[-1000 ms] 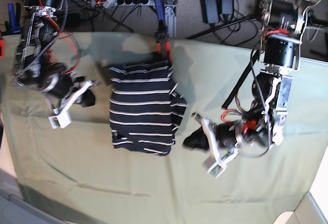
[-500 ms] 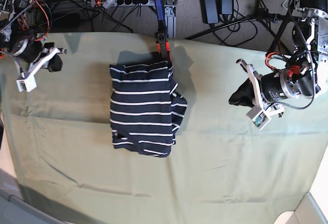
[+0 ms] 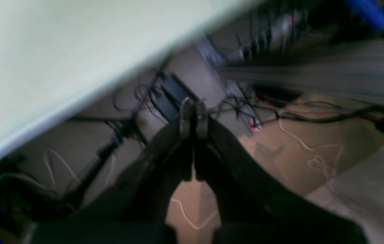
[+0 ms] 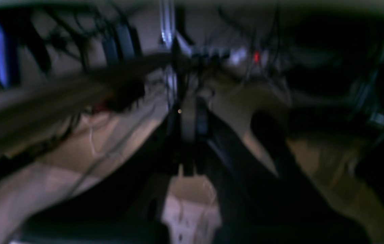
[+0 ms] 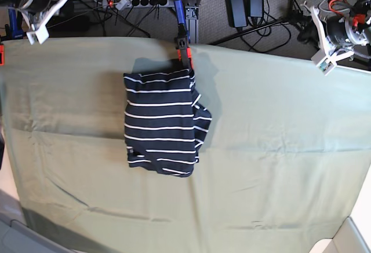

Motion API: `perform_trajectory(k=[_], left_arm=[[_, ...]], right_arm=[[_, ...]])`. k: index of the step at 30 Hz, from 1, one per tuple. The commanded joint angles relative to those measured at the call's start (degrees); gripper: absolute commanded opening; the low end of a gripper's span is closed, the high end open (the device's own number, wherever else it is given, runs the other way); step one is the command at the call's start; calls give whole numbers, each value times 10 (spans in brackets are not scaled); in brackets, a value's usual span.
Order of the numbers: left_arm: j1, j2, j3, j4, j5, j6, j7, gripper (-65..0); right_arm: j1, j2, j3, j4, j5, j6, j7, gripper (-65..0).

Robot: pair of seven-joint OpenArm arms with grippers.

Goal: Fold the T-shirt properly

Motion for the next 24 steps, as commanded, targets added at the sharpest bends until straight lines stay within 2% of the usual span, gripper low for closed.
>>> perform_trajectory(k=[1,6,10,12,16,21,24], left_arm=[[19,-8,-6,9,-7,-1,-5,-650],[105,-7,-6,-2,-3,-1,-6,-650],[142,-6,-6,-42,2,-1,-23,-650],[150,-4,-5,-74,7,0,-26,-650],[151,-1,-4,-157,35,28,-31,-650],[150,-1,-4,-252,60,44,-50,-650],[148,-1,3,-299,70,47,-64,-650]], right_arm=[[-16,8,5,9,7,37,4,-650],[-87,-2,5,7,3,35,5,-650],[-118,-14,5,2,4,35,5,-650],[-127,-21,5,-6,3,35,5,-650],[-135,-30,4,-43,3,35,2,-650],[-133,-35,4,-131,1,32,2,-650],[-126,-37,3,-199,-20,30,0,-650]])
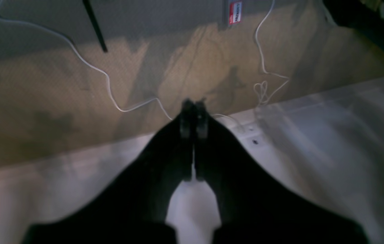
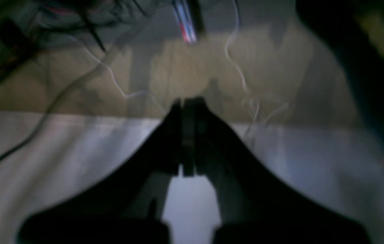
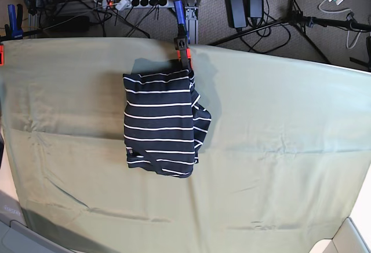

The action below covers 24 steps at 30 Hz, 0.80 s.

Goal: Fold the T-shirt properly

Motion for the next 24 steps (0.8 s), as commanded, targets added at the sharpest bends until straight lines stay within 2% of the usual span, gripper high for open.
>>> perform_trajectory(k=[1,5,8,12,19,22,24], left_arm=[[3,-6,5,-10,13,17,-9,-650],[-49,-6,87,-82,82,66,-33,-650],[-120,-4,186,-156,110,89,-33,-650],[-225,18,322,-285,147,114,-32,-650],[-387,101,508,-490,149,121,-36,-650],[-435,146,549,-545,149,142,-47,-650],[-459,178,557,-575,149,142,-48,-650]], right_arm=[[-3,4,3,-19,-6,30,-4,-650],[37,3,3,-121,-44,27,-8,-650],[79,3,2,-195,-49,25,-19,-650],[128,3,-13,-289,-52,23,-28,-650],[213,3,-99,-431,-104,-5,-16,-650],[258,2,-139,-480,-105,-14,-9,-650],[290,-4,-161,-506,-105,-15,-2,-650]])
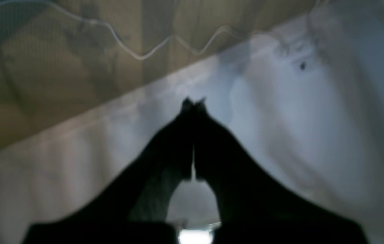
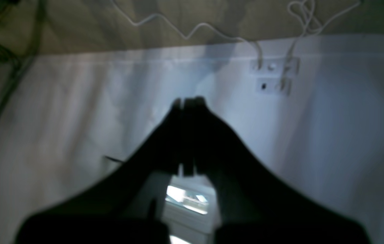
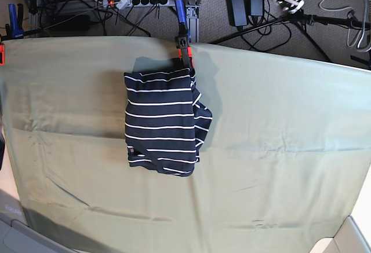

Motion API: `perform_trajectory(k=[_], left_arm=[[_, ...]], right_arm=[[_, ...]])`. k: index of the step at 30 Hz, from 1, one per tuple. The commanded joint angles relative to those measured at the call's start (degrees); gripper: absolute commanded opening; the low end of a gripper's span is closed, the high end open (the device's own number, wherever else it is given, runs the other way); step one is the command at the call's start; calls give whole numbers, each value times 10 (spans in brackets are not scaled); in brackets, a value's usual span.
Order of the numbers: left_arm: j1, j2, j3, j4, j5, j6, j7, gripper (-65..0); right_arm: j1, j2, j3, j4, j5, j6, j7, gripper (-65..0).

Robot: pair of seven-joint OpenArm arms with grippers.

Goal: Fold the T-shirt properly

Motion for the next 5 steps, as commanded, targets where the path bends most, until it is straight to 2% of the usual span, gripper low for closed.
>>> perform_trajectory(k=[1,5], left_arm=[[-11,9,1,-12,1,2,11,-650],[-39,56,-8,-56,12,2,10,-650]], right_arm=[[10,0,-7,-8,0,-5,-6,-650],[68,-20,-32,-35,-22,-8,-4,-650]])
